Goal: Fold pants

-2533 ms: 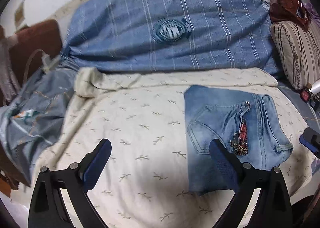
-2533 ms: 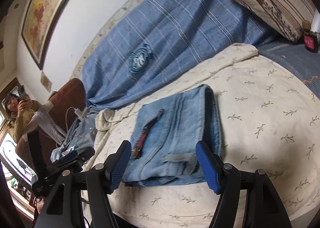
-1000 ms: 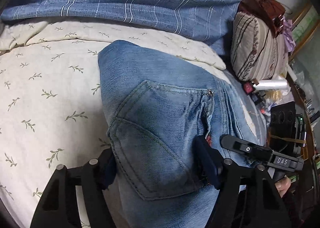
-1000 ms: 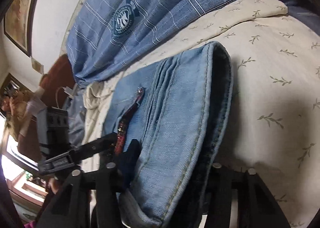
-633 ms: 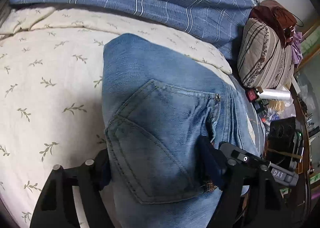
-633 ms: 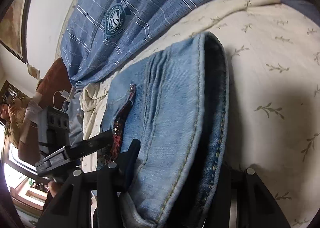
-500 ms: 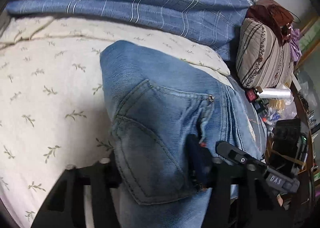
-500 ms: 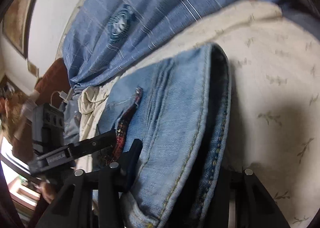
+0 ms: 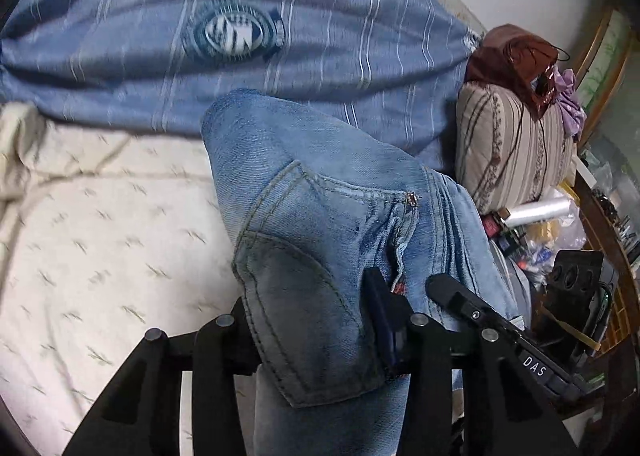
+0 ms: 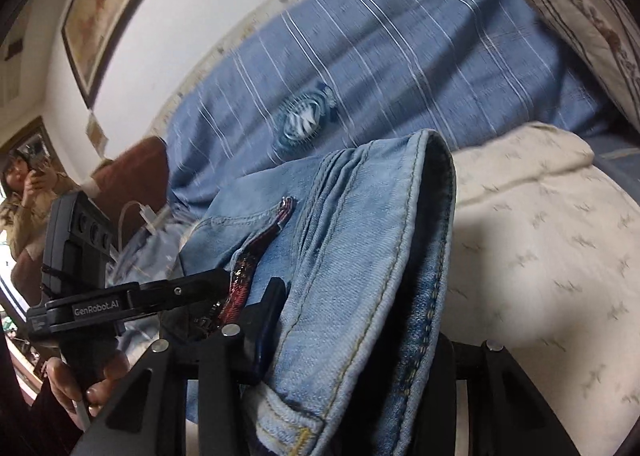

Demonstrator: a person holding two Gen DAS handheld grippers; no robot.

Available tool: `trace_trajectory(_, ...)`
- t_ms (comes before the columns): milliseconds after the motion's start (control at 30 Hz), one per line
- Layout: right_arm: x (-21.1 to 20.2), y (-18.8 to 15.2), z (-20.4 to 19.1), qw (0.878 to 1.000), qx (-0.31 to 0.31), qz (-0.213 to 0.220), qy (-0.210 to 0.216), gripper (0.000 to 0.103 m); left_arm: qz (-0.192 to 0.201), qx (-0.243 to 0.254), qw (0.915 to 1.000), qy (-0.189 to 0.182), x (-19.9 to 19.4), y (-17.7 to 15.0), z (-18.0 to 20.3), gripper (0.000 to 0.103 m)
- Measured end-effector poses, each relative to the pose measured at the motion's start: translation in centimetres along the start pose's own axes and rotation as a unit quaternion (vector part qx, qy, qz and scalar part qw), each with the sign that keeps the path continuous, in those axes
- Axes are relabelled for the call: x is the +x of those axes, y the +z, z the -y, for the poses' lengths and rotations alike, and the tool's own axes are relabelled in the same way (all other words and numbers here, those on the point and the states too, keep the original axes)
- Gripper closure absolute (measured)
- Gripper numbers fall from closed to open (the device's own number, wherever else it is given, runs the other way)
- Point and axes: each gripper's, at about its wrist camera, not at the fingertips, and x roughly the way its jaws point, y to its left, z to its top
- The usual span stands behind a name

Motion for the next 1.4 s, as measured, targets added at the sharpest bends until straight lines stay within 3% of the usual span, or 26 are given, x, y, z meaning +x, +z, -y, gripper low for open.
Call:
trace_trajectory(200,3.5,0.1,-1.7,1.0,0.004,-0.024,0.011,0.057,0.0,-0.019,0.9992,0.034,-0.4,0.6,-3.0,0.057)
trace_trajectory(467,8.2,-1.8,-0.9,0.993,0.028,-0.107,-0.033,0.057,-0.052,-0.073,0.9948,0.049,3.9,-1.3,-7.8,0.056)
trace_trajectory(633,9.3,-2.4,-0.4,0.991,0.032,-0.12,-0.047,0.053,-0.045,-0.066,0.9934,0.083,5.2,-2.3,-7.8,0.04)
trace_trajectory(667,9.6,-2.6,-0.1,0.99,0.035,-0.126,-0.053,0.048,-0.048,-0.063,0.9923,0.094,5.4,-2.4,-8.0,0.031)
trace_trajectory(733,10.1,-2.9,0.5,0.988,0.052,-0.137,-0.057,0.04,-0.053,-0.06,0.9902,0.114,5.7,-2.8,-8.0,0.027)
trace_trajectory(900,8.6,-2.3,0.3,0.989,0.053,-0.127,-0.046,0.04,-0.045,-0.033,0.9861,0.157,3.9,-2.6,-6.8,0.026)
trace_trajectory(1167,3.2,-2.0,-1.6,0.998,0.005,-0.061,-0.031,0.041,0.027,0.034,0.9715,0.233,-1.9,-3.5,-3.1,0.017)
trace_trajectory(1267,1.3,-2.1,-2.0,0.999,-0.011,-0.031,-0.036,0.041,0.03,0.05,0.9637,0.261,-2.3,-4.5,-2.4,0.017)
trace_trajectory(1400,-1.2,-2.3,-2.7,1.0,-0.029,-0.002,-0.007,0.04,0.025,0.063,0.9559,0.286,-2.1,-5.5,-2.2,0.017)
